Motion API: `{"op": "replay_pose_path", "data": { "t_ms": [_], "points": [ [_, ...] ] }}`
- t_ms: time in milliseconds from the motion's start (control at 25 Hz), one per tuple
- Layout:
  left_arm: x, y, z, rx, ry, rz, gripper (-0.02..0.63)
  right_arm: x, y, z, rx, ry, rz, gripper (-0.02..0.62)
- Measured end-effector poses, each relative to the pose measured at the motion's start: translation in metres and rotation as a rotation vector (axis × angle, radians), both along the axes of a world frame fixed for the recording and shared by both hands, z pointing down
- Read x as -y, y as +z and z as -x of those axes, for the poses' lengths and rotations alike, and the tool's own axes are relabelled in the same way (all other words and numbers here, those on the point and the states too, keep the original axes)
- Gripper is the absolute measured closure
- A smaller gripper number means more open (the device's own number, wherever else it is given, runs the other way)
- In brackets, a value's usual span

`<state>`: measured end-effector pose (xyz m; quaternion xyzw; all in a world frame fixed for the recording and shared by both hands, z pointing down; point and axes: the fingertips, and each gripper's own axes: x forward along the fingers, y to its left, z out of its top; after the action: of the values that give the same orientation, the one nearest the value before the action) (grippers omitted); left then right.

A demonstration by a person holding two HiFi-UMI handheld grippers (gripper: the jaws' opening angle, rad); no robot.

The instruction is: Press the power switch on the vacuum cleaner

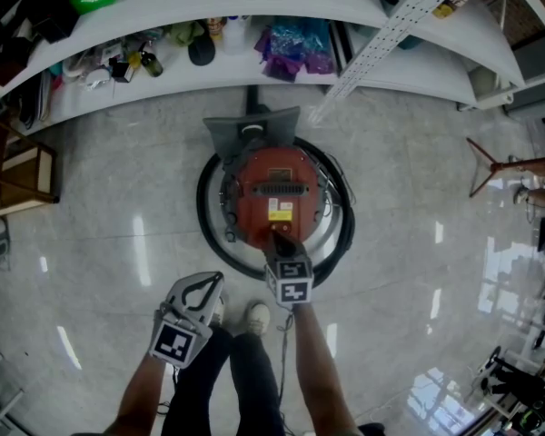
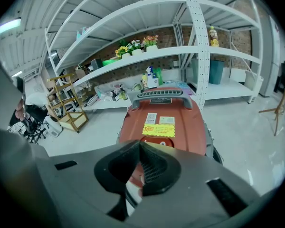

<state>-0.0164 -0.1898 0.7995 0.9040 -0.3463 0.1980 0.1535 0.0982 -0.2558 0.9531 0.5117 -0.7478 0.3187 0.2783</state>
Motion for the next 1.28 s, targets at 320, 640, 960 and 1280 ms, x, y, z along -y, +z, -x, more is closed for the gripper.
{"op": "replay_pose_path", "data": {
  "t_ms": [320,640,960,1280],
  "points": [
    [0.001,-0.001,0.005,0.004,-0.006,-0.002,0.598,0.005,-0.005,0.003,0.023,0.039,-0.022,0.584],
    [-0.001,0.002,0.004,-0.001,-0.014,0.003,0.598,0.004,0.000,0.001,0.023,0.043,-0.001,0.584],
    [-0.005,-0.012,0.001,-0.010,-0.022,-0.011,0.598,-0.001,0.000,0.000,0.037,0.031,0.012,0.584],
    [-0.008,-0.018,0.002,-0.009,-0.034,-0.021,0.598,-0.003,-0.015,-0.005,0.041,0.023,-0.043,0.584]
  ]
}}
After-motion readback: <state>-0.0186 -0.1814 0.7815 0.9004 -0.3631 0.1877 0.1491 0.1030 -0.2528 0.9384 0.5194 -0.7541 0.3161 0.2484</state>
